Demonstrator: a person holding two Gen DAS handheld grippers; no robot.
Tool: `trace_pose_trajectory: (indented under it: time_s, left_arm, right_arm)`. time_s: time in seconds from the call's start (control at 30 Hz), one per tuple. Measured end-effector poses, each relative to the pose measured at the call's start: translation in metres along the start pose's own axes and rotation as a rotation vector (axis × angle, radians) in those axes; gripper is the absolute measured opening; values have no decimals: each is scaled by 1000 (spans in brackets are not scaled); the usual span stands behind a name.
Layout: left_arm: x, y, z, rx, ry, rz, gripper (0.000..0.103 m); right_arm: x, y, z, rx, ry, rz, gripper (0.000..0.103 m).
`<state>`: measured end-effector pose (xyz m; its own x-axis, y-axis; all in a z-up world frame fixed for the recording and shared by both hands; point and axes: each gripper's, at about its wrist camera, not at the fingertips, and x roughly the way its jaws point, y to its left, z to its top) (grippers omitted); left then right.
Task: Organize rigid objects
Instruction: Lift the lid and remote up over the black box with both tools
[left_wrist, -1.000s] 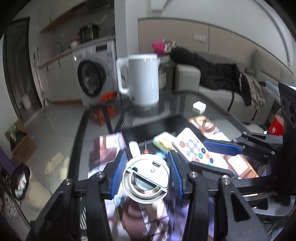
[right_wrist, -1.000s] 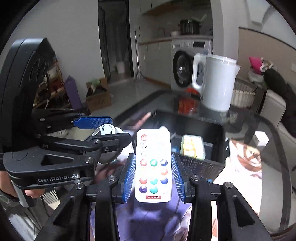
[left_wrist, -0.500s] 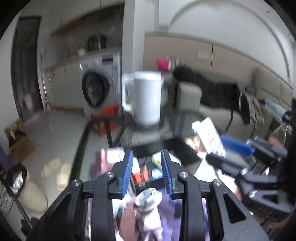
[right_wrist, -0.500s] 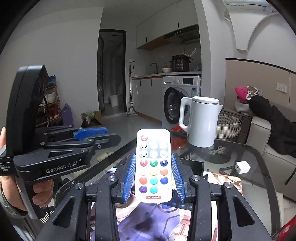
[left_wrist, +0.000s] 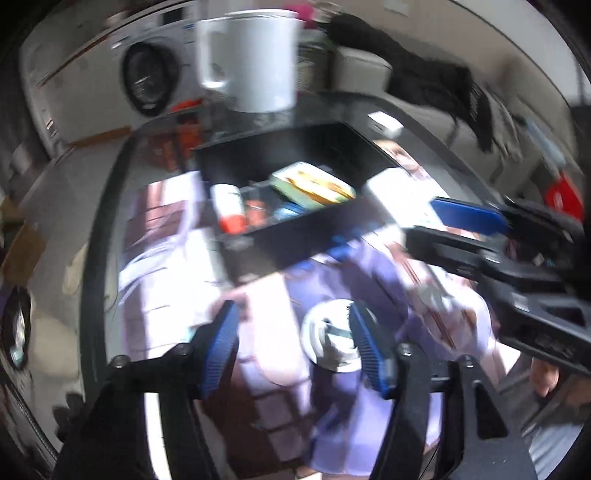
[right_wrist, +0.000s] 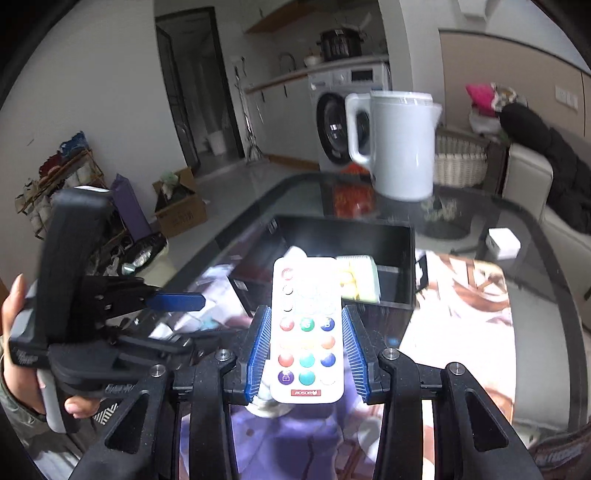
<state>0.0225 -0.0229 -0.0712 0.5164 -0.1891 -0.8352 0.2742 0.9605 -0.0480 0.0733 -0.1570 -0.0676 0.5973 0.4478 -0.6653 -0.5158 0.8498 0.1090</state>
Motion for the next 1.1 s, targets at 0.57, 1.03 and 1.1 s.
trace_pose_trajectory:
  time_s: [0.57,1.03,1.1]
  left_arm:
    - [47,-48,1,85,113,45,48]
    - [-11,-26,11,54,-122,92,48]
    - [-29,-21,13,41,-211,109,48]
  right_arm:
    - [37,-38,-46,90,262,-30,39]
    - [-2,-24,-16,49,51,-21,39]
    - [-17,-17,-10,22,-31,-26,39]
